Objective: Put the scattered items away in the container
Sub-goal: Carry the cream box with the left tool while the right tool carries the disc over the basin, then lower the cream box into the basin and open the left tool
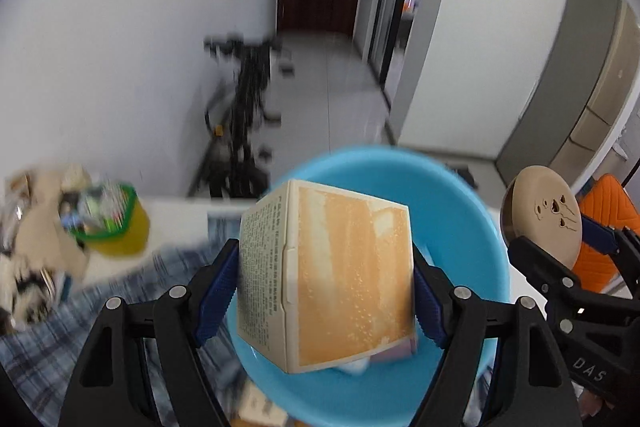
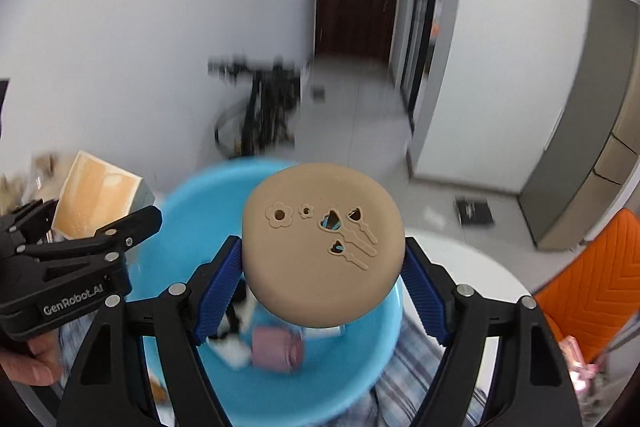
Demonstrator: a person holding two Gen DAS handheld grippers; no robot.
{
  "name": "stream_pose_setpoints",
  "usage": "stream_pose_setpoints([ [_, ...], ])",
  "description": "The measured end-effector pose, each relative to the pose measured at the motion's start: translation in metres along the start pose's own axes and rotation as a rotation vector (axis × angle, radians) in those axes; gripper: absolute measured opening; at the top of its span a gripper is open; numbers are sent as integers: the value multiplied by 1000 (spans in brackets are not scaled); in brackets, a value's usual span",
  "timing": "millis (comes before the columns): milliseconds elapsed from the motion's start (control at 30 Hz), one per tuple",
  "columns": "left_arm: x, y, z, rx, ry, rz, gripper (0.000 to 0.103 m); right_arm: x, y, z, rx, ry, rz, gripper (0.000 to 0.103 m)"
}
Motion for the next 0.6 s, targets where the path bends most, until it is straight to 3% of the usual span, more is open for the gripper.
stream_pose_setpoints([
  [100,19,15,6,-64,5,176,79,18,16,0,38,-132,263,77],
  [133,23,19,4,-51,5,214,79,18,19,0,40,-170,286,76],
  [233,25,22,4,-9,-67,245,79,20,22,-7,-1,-120,303,76],
  [367,27,22,-2,-52,-25,231,79,30,27,-14,24,-107,325,76],
  [600,45,23,10,-46,-20,237,79,47,23,-13,10,-87,345,76],
])
Point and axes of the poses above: each gripper's, at about its wrist camera, not at the fingertips, and x roughly the way its jaws point, z to its left, y to its underside, the point moved 7 cm from there along x, roughly the way its jaws point, and after that the axes turned 14 degrees about y, right-handed, at the moved point
